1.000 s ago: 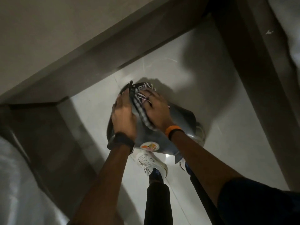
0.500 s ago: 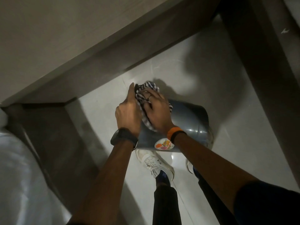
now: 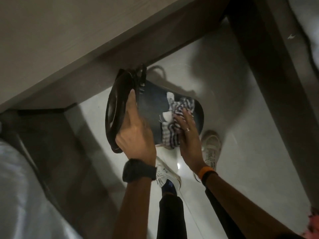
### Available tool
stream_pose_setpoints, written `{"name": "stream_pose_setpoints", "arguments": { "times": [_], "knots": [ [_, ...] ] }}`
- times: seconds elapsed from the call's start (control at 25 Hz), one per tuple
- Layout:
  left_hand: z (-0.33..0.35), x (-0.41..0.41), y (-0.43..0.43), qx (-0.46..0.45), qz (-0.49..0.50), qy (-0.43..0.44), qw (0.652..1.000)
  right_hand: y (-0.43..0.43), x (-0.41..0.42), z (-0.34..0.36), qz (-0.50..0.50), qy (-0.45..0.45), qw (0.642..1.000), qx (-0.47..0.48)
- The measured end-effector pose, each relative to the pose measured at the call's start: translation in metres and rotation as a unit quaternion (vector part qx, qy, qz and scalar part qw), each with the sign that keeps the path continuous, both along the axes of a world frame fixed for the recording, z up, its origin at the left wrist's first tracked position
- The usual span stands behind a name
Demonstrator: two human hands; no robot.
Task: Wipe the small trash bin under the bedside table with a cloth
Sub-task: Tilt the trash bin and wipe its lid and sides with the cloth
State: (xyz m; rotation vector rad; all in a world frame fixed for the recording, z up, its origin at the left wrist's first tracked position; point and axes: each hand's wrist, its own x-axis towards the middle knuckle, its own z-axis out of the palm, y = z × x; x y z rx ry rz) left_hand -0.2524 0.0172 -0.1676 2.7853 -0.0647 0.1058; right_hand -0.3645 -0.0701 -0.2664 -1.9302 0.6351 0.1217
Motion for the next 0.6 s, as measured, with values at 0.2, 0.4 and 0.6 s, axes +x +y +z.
{"name": "stream_pose_setpoints", "arguments": {
  "times": [0.2,0.4,0.6],
  "knots": [
    [-0.001,-0.003,0.012,-0.048,-0.057,-0.009,0.997,-0.034,-0.003,-0.014,-0.267,0.122,0.949,0.119],
    [-0.022,0.004,0.007,-0.027,-0.087,0.328,0.940,-0.057,0.018,-0.010,-0.254,0.124,0.939,0.196],
    [-0.022,-0.014,0.030,-0.045,-0.112,0.336,0.934,-0.024,0.043,0.022,-0.119,-0.062,0.979,0.151]
  ]
}}
